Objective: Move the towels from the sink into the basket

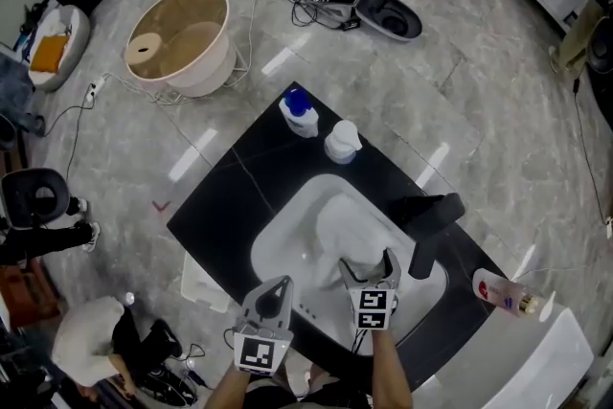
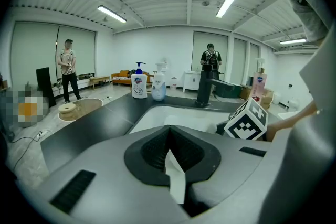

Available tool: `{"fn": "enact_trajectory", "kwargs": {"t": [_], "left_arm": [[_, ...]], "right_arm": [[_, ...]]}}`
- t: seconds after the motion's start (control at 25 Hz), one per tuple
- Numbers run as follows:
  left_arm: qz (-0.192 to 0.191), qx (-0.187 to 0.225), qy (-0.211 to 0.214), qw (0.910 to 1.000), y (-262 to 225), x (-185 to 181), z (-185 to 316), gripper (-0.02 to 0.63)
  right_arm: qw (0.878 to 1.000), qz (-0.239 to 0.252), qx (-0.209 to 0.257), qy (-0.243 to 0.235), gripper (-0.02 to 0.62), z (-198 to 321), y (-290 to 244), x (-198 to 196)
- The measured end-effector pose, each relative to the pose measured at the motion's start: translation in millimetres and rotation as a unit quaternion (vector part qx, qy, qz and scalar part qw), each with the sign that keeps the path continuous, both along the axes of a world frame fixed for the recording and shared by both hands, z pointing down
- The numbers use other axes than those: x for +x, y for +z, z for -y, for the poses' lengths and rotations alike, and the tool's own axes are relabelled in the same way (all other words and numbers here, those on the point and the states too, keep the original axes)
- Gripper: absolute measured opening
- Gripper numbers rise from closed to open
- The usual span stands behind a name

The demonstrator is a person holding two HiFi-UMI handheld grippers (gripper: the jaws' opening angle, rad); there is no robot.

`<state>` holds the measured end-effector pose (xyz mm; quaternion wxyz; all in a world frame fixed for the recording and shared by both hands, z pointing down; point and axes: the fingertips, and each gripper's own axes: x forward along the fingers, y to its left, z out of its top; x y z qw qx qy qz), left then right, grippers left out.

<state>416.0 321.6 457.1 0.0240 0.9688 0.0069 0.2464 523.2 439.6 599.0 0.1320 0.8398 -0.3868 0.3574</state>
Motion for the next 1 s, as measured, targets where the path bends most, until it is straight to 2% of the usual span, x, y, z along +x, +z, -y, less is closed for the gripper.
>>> {"fn": "enact_trajectory", "kwargs": {"t": [0.16, 0.44, 0.52, 0.8, 0.92, 1.0], "left_arm": [[0.010, -0.028, -0.032, 0.9990, 1, 1, 3, 0.009], [0.018, -0.031, -0.038, 0.9986, 13, 0, 5, 0.009], [0.021, -0.033, -0.040, 0.9984, 15, -1, 6, 0.009], [0.020, -0.032, -0.047, 0.9982, 14, -3, 10, 0.009], [0.020, -0.031, -0.048, 0.9981, 14, -5, 10, 0.009], [0.020, -0.016, -0.035, 0.9991, 15, -9, 9, 0.009]], "right_arm": [[1.000, 0.003, -0.009, -0.007, 0.465, 4, 16, 0], [0.997, -0.024, -0.066, -0.040, 0.462, 7, 33, 1], [0.996, -0.026, -0.078, -0.042, 0.412, 5, 38, 2], [0.995, -0.030, -0.084, -0.035, 0.165, 0, 37, 4], [0.996, -0.028, -0.076, -0.034, 0.140, 0, 34, 5], [0.997, -0.032, -0.068, -0.030, 0.133, -1, 29, 6]]}}
